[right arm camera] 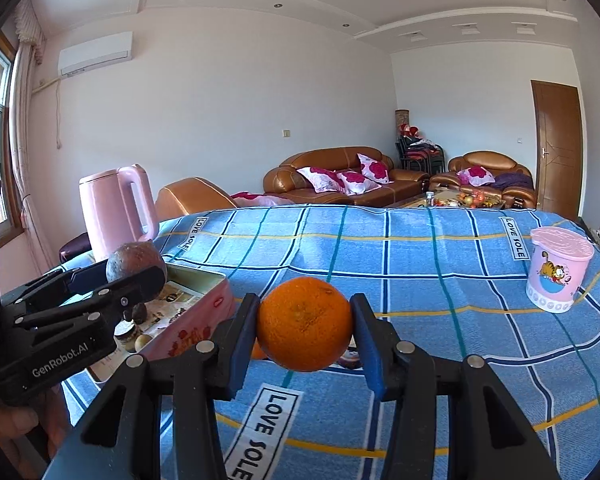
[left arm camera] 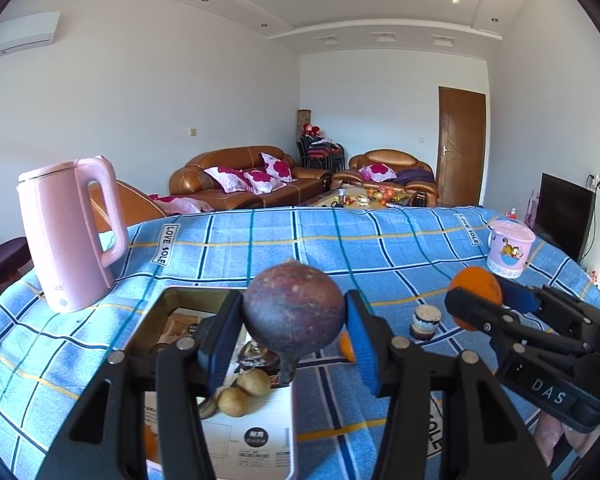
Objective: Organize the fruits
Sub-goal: 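Carry the passion fruit with the left gripper over the tin while the right gripper carries the orange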
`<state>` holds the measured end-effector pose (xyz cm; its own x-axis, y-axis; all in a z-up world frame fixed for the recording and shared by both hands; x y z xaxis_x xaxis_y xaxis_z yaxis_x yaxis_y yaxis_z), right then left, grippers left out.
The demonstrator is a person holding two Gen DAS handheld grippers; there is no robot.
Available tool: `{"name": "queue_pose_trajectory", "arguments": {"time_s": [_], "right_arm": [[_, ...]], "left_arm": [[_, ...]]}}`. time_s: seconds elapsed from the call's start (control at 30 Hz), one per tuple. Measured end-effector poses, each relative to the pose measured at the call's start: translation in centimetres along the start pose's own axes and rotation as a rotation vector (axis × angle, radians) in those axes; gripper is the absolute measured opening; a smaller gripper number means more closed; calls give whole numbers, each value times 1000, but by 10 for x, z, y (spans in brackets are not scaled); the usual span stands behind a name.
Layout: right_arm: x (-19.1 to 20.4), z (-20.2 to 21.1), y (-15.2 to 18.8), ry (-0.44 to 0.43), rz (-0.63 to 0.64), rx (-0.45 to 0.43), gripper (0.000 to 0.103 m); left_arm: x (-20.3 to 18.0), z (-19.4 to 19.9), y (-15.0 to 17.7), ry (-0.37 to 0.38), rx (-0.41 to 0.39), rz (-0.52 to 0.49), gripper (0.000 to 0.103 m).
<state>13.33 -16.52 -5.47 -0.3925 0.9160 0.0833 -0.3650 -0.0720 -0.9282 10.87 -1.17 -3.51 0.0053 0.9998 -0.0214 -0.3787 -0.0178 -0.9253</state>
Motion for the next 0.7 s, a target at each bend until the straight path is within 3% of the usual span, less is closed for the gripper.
{"name": "queue_pose_trajectory", "arguments": {"time_s": [0.7], "right_arm": [[88, -21, -6, -155, 89, 22, 48]], "left_arm": [[81, 7, 15, -145, 53, 53, 53]]}}
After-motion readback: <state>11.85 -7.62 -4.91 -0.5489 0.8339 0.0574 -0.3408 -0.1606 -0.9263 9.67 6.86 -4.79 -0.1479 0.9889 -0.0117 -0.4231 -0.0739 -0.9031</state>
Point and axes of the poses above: each gripper's, at about its wrist camera, not at the fingertips, and z roughly against the way its jaws point, x to its left, y to its underside, the point moved 5 cm from there along -z, roughly the way its jaws point, and after that the axes turned 1 degree about z, right-handed, at the moved point
